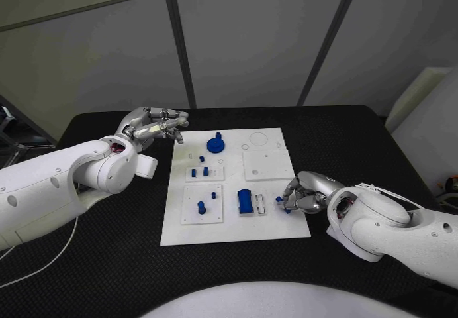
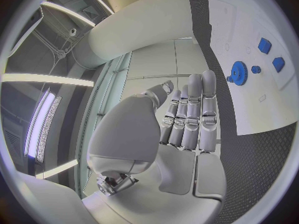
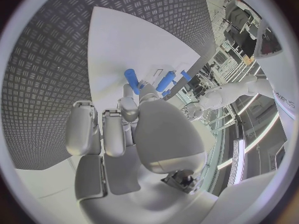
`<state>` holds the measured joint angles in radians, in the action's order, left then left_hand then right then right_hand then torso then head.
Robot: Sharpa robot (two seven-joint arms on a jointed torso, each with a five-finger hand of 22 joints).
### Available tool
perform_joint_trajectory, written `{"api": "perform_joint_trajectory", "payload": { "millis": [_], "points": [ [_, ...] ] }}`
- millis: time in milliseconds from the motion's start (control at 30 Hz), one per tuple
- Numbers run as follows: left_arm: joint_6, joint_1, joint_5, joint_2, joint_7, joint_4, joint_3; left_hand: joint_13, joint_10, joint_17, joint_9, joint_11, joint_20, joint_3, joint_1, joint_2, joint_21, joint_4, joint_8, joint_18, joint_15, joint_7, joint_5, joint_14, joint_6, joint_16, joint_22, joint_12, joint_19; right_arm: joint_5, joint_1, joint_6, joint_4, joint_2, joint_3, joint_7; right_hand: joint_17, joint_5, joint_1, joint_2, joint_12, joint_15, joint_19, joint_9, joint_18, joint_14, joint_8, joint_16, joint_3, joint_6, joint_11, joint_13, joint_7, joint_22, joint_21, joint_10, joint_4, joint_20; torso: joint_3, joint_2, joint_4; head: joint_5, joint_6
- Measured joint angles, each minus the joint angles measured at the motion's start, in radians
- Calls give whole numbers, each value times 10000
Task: Assemble the parts on the task board
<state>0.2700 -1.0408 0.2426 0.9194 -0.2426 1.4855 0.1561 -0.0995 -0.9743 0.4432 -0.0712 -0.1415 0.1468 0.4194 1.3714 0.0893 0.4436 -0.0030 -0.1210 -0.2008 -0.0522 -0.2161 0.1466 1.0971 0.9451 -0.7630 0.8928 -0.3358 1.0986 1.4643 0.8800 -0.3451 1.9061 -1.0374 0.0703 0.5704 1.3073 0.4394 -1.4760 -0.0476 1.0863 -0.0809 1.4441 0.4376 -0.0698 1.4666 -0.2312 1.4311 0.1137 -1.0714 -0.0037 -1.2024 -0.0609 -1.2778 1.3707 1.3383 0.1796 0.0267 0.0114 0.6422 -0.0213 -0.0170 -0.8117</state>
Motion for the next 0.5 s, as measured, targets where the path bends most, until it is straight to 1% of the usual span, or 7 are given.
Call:
{"api": "perform_joint_trajectory", "payload": {
  "millis": [200,267,300,333,500],
  "points": [
    [-2,0,0,-3,2,6,0,8,0,-10,0,0,0,0,0,0,0,0,0,0,0,0,0,0,0,0,0,-48,0,-567,7,-615,37,178,6,-36,0,1,54,54,1,-1,37,0,-1,1,-36,0,-25,0,-1,-9,0,-23,9,1,19,-37,-5,-4,1,24,-3],
    [-2,0,0,-3,3,7,0,9,0,-10,0,0,0,0,0,0,0,0,0,0,0,0,0,0,0,0,1,-48,0,-709,8,-709,15,259,6,-48,0,22,55,55,1,-1,37,0,0,1,-51,0,-75,0,-2,-10,0,-39,37,1,69,-37,-5,-4,1,28,-2],
    [-3,0,0,-3,3,8,0,9,0,-10,0,0,0,0,0,0,0,0,0,1,0,0,0,0,0,0,0,-48,0,-785,8,-746,-8,304,6,-54,0,56,120,120,1,-1,37,1,0,1,-53,0,-101,0,-57,-9,0,-40,37,56,95,-37,-5,-4,1,29,1],
    [-3,0,0,-3,3,9,0,9,0,-10,0,0,0,0,0,0,0,0,0,0,0,0,0,0,0,0,0,-48,0,-890,9,-787,-45,365,6,-62,0,60,146,146,1,-1,37,1,0,2,-55,0,-101,-5,-73,-9,4,-40,37,73,95,-37,-5,-4,1,29,3],
    [-4,0,0,-4,5,13,0,8,0,-10,0,0,0,0,0,0,0,0,0,0,0,0,0,0,0,0,1,-48,0,-1241,11,-840,-209,598,6,-78,0,70,172,172,47,-1,36,2,0,2,-56,0,-153,-38,-36,-10,37,-40,37,109,148,-37,-5,-4,1,29,14]
  ]
}}
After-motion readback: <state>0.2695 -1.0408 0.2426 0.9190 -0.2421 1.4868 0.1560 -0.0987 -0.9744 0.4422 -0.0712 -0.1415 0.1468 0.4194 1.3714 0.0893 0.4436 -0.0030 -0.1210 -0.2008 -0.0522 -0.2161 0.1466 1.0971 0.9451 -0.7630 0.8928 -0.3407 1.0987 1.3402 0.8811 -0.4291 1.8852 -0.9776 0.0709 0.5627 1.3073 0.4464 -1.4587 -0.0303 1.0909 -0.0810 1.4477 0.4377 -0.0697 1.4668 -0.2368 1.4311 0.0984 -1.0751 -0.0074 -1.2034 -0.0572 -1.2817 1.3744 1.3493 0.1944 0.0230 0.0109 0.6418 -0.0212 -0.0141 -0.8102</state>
